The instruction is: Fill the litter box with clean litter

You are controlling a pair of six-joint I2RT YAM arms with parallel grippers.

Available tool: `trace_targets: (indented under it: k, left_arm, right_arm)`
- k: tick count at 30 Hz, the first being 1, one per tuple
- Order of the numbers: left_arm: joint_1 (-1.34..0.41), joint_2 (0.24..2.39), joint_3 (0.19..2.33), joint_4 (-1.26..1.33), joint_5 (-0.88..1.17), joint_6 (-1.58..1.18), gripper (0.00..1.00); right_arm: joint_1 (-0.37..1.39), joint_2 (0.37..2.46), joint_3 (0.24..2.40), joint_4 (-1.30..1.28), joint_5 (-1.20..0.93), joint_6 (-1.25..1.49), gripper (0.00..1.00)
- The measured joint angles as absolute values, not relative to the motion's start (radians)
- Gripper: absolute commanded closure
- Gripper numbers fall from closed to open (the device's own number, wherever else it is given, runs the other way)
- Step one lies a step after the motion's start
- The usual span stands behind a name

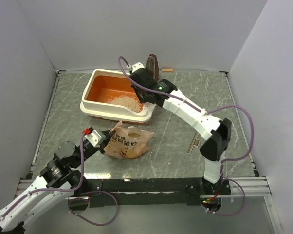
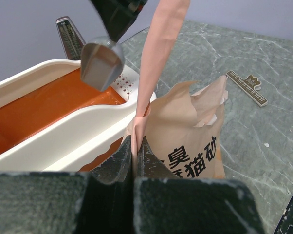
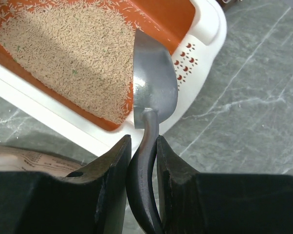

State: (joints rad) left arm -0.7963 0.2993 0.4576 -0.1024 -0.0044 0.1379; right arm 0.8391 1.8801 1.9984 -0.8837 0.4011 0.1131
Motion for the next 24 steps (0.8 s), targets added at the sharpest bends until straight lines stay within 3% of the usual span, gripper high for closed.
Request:
trace_targets:
  k: [9, 14, 24]
  left_arm:
    - [-0.795, 0.318, 0.458, -0.087, 0.031, 0.138, 0.99]
    - [-0.793, 0.327, 0.458, -0.081, 0.05, 0.137, 0.99]
    - [-0.791, 0.362, 0.458, -0.056, 0.084, 0.134, 0.99]
  right_arm:
    - [0.833, 1.433, 1.711, -0.87, 0.338, 0.172, 1.0]
    - [0.833, 1.161, 1.675, -0.916, 0.259, 0.216, 1.0]
    - [0.833, 0.949, 1.617, -1.09, 0.001, 0.247, 1.0]
